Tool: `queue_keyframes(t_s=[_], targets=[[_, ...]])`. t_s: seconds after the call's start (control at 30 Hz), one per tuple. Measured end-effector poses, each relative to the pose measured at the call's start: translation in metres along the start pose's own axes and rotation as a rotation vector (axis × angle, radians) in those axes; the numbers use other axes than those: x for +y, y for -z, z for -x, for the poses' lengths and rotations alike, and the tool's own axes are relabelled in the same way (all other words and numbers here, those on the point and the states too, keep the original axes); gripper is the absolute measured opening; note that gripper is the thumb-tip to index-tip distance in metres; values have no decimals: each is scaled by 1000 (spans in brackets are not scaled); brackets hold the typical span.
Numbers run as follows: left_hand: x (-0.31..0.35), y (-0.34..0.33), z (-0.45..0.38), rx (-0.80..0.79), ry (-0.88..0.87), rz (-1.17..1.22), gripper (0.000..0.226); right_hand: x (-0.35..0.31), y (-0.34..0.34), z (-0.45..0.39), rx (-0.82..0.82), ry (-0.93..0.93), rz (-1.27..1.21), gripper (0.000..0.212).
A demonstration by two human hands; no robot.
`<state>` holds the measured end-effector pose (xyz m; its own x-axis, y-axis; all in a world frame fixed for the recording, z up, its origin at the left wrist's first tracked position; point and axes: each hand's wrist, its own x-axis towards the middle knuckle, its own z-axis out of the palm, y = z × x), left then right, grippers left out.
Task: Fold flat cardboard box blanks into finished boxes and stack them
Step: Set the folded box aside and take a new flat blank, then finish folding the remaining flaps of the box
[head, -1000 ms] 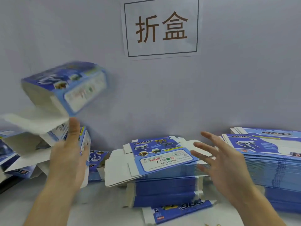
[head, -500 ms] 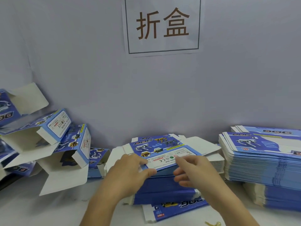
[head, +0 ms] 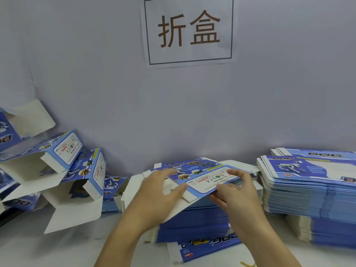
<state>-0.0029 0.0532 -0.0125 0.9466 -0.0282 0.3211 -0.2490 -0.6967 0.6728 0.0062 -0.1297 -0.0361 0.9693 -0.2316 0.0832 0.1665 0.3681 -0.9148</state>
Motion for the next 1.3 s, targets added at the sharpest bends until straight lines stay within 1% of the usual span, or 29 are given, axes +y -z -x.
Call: queue_keyframes(t_s=[0.03, 0.1, 0.17, 0.23, 0.27, 0.3, 0.33, 0.37, 0.43, 0.47, 0.5, 0.53, 0.6, 0.67, 0.73, 0.8, 0.87, 0.93, 1.0, 1.07, 1.17, 1.2, 1.23, 1.27, 1.3], targets=[[-2, 2, -1, 49, 75, 34, 49, -1, 0, -1, -5, 4, -53, 39], [-7, 6, -4, 112, 217, 137, 49, -2, 1, -1, -30, 25, -149, 42], [-13, 10, -7, 129, 296, 381, 49, -3, 2, -1, -53, 43, -201, 43], [-16, 13, -9, 111, 283, 704, 44, -4, 2, 0, -75, 33, -226, 42], [-15, 14, -9, 110, 269, 847, 36, -4, 2, 0, -84, 20, -224, 41], [-13, 15, -9, 131, 251, 940, 26, -4, 3, 1, -92, -2, -205, 40], [-11, 16, -9, 169, 227, 975, 19, -4, 3, 1, -93, -30, -152, 39], [-8, 16, -8, 213, 186, 963, 16, -4, 3, 2, -86, -51, -54, 37], [-2, 17, -4, 311, 65, 846, 15, -5, 2, 4, -84, -26, 263, 28], [2, 18, -2, 355, -7, 767, 16, -8, -2, 7, -81, 24, 410, 32], [8, 19, 1, 372, -85, 702, 17, -11, -6, 10, -90, 103, 508, 49], [14, 19, 5, 364, -173, 657, 18, -15, -10, 13, -111, 192, 563, 72], [25, 18, 10, 298, -329, 642, 13, -20, -16, 18, -150, 338, 620, 113], [32, 17, 15, 205, -407, 667, 12, -24, -18, 21, -154, 386, 562, 133], [34, 16, 17, 158, -434, 611, 15, -28, -17, 22, -141, 365, 471, 139], [32, 16, 17, 151, -418, 556, 19, -32, -13, 21, -125, 306, 360, 137], [29, 15, 15, 150, -402, 545, 21, -33, -8, 19, -140, 224, 264, 132], [30, 10, 16, 143, -427, 522, 27, -30, -5, 16, -160, 166, 252, 122], [32, 3, 17, 172, -461, 478, 33, -27, -6, 16, -140, 143, 268, 112], [32, -5, 15, 272, -458, 451, 33, -24, -6, 13, -77, 167, 264, 100], [26, -10, 9, 517, -380, 426, 42, -28, -3, 9, -12, 224, 210, 87], [24, -9, 7, 574, -361, 414, 52, -29, -1, 8, -8, 263, 218, 84], [22, -9, 5, 591, -362, 389, 70, -28, 0, 8, -12, 318, 252, 84], [20, -8, 4, 579, -384, 323, 91, -26, 0, 7, -21, 378, 299, 87], [18, -7, 4, 549, -424, 209, 111, -23, -1, 8, -29, 434, 344, 91]])
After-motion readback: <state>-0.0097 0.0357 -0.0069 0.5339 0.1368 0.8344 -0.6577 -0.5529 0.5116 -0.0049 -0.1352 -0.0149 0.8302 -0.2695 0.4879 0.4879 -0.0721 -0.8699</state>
